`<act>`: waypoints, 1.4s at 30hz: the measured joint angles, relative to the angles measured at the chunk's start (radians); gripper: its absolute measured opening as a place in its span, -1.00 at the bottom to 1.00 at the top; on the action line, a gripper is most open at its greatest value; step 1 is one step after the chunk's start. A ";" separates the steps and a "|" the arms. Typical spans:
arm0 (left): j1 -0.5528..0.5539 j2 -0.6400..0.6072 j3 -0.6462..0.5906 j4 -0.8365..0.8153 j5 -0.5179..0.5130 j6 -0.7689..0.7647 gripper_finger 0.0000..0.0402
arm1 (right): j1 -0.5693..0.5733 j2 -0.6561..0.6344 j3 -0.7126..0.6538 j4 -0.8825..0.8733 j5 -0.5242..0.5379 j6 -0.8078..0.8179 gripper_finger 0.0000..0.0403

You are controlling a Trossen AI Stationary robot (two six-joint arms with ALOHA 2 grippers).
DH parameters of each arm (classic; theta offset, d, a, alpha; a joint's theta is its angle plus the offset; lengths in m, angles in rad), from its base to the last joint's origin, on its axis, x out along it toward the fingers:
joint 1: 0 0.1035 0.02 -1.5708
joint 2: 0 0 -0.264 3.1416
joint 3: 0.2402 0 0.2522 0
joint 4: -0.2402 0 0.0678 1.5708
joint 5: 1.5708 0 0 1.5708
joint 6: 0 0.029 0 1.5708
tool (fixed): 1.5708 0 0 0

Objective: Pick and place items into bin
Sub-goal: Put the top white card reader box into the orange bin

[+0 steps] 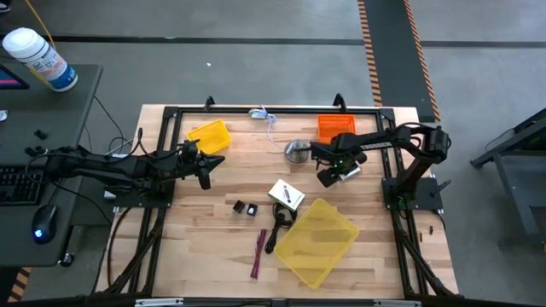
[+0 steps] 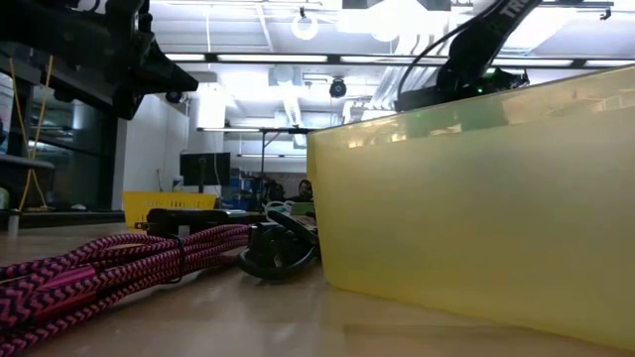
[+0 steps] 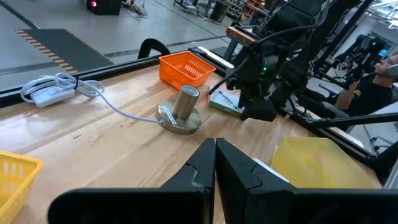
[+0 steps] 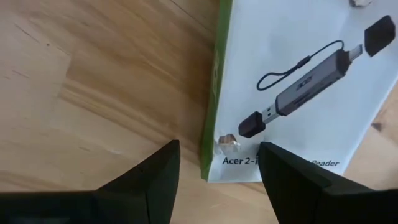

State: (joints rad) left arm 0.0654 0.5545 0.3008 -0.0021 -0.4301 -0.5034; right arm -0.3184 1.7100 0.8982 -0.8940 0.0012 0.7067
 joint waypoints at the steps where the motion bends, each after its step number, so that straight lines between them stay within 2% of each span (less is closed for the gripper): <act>1: 0.000 0.000 0.000 0.000 0.000 0.000 -1.00 | 0.001 0.000 -0.004 0.005 -0.001 0.000 0.01; 6: 0.000 0.000 0.000 -0.001 0.000 0.000 -1.00 | 0.005 0.001 -0.008 0.016 0.024 0.000 -0.14; 17: 0.000 0.000 0.000 -0.001 -0.006 0.000 -1.00 | 0.005 0.003 -0.009 0.077 0.046 -0.020 -0.83; 20: 0.000 0.000 0.000 -0.001 -0.008 0.000 -1.00 | 0.005 0.003 -0.009 0.102 0.046 -0.020 -0.96; 27: 0.000 0.000 0.000 -0.002 -0.008 0.000 -1.00 | 0.004 0.004 -0.009 0.129 0.018 -0.019 -0.99; 31: 0.000 0.000 0.000 -0.002 -0.008 0.000 -1.00 | 0.018 -0.026 -0.009 0.113 -0.037 -0.015 -0.99; 35: 0.000 0.000 0.000 -0.002 -0.008 0.000 -1.00 | 0.048 -0.104 -0.015 0.057 -0.096 0.021 -1.00; 42: 0.000 0.000 -0.001 -0.002 -0.019 0.000 -1.00 | 0.101 -0.286 -0.012 -0.018 -0.090 0.127 -1.00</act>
State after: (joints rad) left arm 0.0658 0.5544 0.3000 -0.0039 -0.4487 -0.5031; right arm -0.2173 1.4235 0.8858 -0.9123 -0.0891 0.8333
